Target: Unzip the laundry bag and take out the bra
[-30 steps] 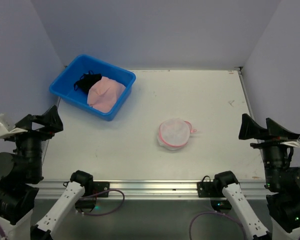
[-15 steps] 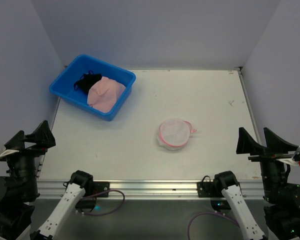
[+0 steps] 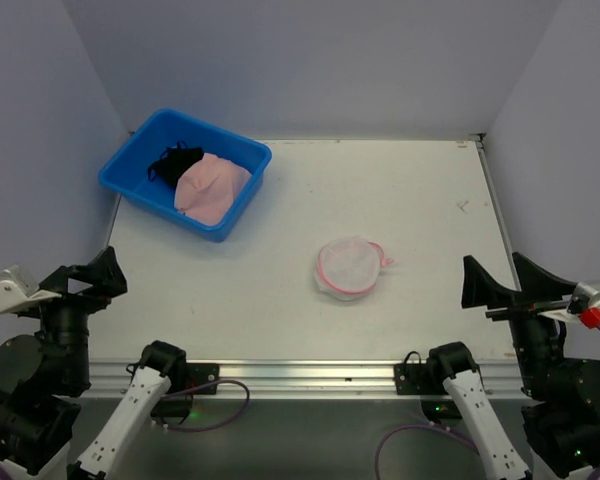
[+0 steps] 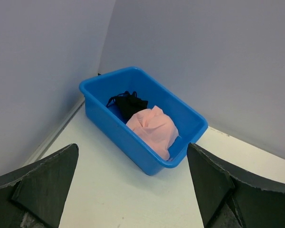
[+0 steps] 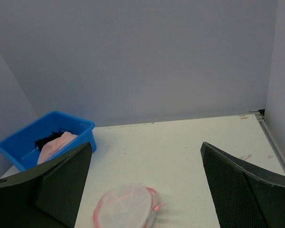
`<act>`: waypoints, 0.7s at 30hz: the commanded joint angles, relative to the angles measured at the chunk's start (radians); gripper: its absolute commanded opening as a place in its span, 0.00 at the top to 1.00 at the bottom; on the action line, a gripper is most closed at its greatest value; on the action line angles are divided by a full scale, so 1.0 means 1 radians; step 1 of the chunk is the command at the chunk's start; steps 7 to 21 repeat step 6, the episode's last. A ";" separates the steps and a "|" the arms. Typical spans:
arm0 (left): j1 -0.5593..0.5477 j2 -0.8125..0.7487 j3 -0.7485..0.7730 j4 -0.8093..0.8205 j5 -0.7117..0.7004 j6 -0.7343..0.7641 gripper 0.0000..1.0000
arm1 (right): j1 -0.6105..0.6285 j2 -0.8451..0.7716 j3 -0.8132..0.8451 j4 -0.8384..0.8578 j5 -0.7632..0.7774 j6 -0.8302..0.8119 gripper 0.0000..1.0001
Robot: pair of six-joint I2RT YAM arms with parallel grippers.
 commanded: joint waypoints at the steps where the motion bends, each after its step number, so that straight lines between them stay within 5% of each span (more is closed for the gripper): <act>1: -0.002 -0.011 -0.002 0.001 -0.003 -0.007 0.00 | 0.001 -0.011 -0.011 0.028 -0.023 -0.019 0.01; 21: -0.002 -0.008 -0.009 0.005 -0.004 -0.009 0.00 | 0.001 -0.009 -0.018 0.034 -0.032 -0.013 0.01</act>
